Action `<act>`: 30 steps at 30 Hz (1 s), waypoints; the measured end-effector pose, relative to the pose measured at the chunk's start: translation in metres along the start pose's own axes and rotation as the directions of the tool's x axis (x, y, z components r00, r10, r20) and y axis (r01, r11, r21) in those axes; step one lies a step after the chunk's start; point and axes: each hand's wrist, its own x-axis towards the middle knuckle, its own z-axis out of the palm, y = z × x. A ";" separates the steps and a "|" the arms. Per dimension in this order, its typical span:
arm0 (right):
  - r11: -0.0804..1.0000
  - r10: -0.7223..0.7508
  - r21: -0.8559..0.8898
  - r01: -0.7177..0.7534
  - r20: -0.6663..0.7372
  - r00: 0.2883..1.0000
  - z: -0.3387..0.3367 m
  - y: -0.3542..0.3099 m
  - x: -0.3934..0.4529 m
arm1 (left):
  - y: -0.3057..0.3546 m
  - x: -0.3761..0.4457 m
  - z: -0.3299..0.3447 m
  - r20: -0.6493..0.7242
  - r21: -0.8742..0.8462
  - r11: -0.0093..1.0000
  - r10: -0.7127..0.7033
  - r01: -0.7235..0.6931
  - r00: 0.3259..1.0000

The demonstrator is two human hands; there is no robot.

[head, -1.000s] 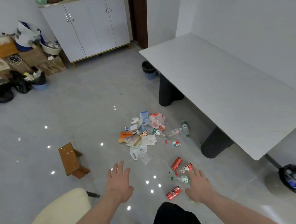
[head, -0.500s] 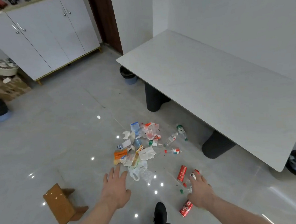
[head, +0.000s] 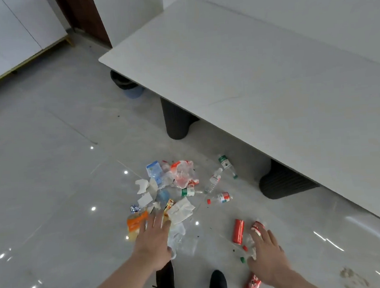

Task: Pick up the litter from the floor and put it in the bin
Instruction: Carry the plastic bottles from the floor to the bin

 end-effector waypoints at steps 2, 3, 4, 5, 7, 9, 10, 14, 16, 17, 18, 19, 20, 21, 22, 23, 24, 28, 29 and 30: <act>0.999 0.035 -0.008 -0.034 0.014 0.999 0.028 0.000 0.058 | -0.011 0.062 0.030 -0.018 -0.016 1.000 -0.007 0.007 1.000; 0.999 0.045 -0.001 -0.045 0.010 0.999 0.044 0.000 0.090 | -0.015 0.096 0.047 -0.021 -0.015 1.000 0.000 -0.001 1.000; 0.999 0.050 0.002 -0.050 0.007 0.999 0.062 0.000 0.123 | -0.018 0.129 0.066 -0.012 -0.008 1.000 0.015 -0.015 1.000; 0.999 0.054 0.000 -0.054 0.013 0.998 0.079 0.001 0.156 | -0.021 0.161 0.087 0.000 0.000 1.000 0.022 -0.022 1.000; 0.999 0.046 -0.011 -0.045 0.026 0.999 0.118 0.005 0.225 | -0.026 0.224 0.128 0.009 0.050 0.998 0.046 -0.047 0.999; 0.999 0.053 -0.014 -0.053 0.048 0.997 0.156 0.008 0.288 | -0.030 0.284 0.170 0.018 0.083 0.994 0.071 -0.072 0.997; 0.998 0.055 -0.016 -0.054 0.040 0.998 0.173 0.008 0.319 | -0.032 0.313 0.188 0.001 0.085 0.994 0.066 -0.065 0.998; 0.997 0.066 -0.030 -0.066 0.018 0.998 0.228 0.010 0.433 | -0.026 0.422 0.247 -0.068 0.056 0.996 0.079 -0.075 0.995; 0.997 0.066 -0.032 -0.067 -0.017 0.998 0.245 0.012 0.480 | -0.018 0.466 0.270 -0.116 0.054 0.993 0.109 -0.104 0.987; 0.997 0.060 -0.037 -0.061 -0.040 0.997 0.251 0.014 0.502 | -0.015 0.485 0.281 -0.137 0.052 0.992 0.125 -0.119 0.983; 0.997 0.058 -0.042 -0.061 -0.054 0.997 0.257 0.017 0.522 | -0.011 0.502 0.291 -0.153 0.050 0.990 0.138 -0.132 0.978; 0.997 0.060 -0.049 -0.063 -0.059 0.996 0.264 0.020 0.540 | -0.008 0.517 0.301 -0.167 0.056 0.988 0.149 -0.141 0.975; 0.996 0.065 -0.056 -0.068 -0.053 0.996 0.270 0.023 0.553 | -0.005 0.529 0.309 -0.180 0.074 0.987 0.154 -0.143 0.972; 0.994 0.069 -0.079 -0.073 -0.048 0.996 0.277 0.024 0.564 | -0.002 0.539 0.315 -0.196 0.094 0.986 0.153 -0.136 0.969; 0.989 0.067 -0.127 -0.074 -0.053 0.996 0.284 0.025 0.571 | -0.001 0.548 0.320 -0.218 0.106 0.987 0.142 -0.122 0.966; 0.978 0.061 -0.198 -0.072 -0.063 0.996 0.290 0.025 0.575 | 0.000 0.556 0.323 -0.242 0.109 0.989 0.127 -0.103 0.962; 0.960 0.061 -0.272 -0.074 -0.053 0.997 0.295 0.025 0.576 | 0.000 0.561 0.326 -0.258 0.108 0.991 0.108 -0.082 0.960; 0.926 0.073 -0.371 -0.068 0.001 0.997 0.310 0.026 0.561 | -0.006 0.561 0.331 -0.223 0.125 0.992 0.029 -0.001 0.974; 0.926 0.046 -0.377 -0.038 0.013 0.999 0.313 0.029 0.555 | -0.007 0.556 0.330 -0.204 0.124 0.992 0.012 0.014 0.979; 0.939 0.029 -0.342 -0.017 0.029 0.999 0.315 0.032 0.548 | -0.007 0.550 0.329 -0.180 0.124 0.992 0.004 0.019 0.984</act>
